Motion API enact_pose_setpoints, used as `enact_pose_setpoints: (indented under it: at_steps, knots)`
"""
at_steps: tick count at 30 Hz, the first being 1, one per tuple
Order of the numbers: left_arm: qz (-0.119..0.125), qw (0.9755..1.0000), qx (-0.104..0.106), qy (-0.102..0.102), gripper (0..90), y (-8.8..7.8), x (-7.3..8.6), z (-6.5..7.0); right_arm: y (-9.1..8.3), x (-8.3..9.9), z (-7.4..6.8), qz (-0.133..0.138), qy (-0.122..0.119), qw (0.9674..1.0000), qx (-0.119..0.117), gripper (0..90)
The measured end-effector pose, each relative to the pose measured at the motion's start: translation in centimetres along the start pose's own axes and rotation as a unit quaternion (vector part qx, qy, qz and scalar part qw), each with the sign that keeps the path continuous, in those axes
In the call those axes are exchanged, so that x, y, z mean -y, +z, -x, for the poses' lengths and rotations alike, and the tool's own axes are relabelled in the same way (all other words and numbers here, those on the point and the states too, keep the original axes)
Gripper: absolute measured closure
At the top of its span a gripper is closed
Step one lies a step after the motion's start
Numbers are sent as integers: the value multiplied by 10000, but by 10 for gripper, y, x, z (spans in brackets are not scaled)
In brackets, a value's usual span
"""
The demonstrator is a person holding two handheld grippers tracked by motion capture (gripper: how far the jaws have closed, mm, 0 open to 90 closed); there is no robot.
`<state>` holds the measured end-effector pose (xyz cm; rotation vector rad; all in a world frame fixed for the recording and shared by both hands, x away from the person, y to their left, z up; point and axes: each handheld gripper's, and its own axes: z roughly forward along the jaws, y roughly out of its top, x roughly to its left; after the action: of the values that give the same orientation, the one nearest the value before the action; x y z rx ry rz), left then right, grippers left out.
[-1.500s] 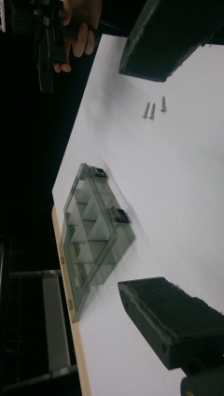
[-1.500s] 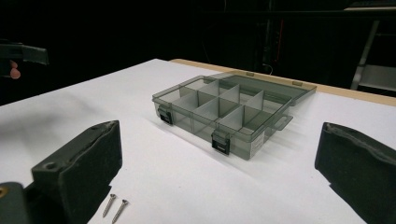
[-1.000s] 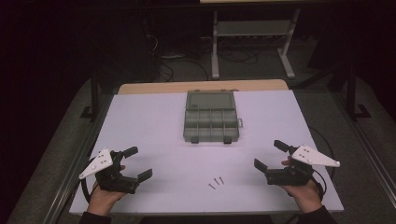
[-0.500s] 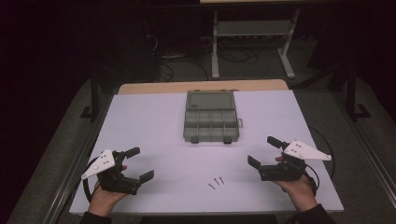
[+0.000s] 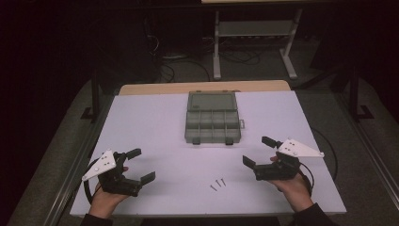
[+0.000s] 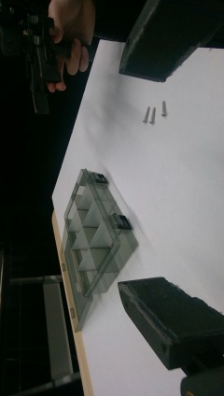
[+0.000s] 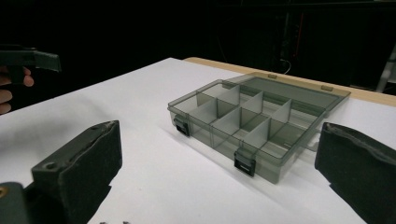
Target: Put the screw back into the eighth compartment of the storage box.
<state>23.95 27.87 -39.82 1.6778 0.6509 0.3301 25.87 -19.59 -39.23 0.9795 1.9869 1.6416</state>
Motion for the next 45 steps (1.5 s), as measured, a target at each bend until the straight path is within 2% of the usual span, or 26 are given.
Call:
enact_pose_setpoints:
  at_steps: [15, 29, 38, 45]
  knots:
    - [7, 10000, 10, -9, 0, -1, 0, 0, 19, -5, -8, -48, -114, 9998, -158, 0]
    - [79, 9999, 26, -77, 0, 0, 0, 2, 31, -11, -14, -65, -77, 9995, -286, 0]
    - [66, 10000, 36, -8, 0, 0, 0, 1, 40, -15, -20, -52, -100, 9992, -386, 0]
    - [77, 10000, 37, -41, 0, 0, 0, 1, 47, -17, -23, -64, -101, 9989, -449, 0]
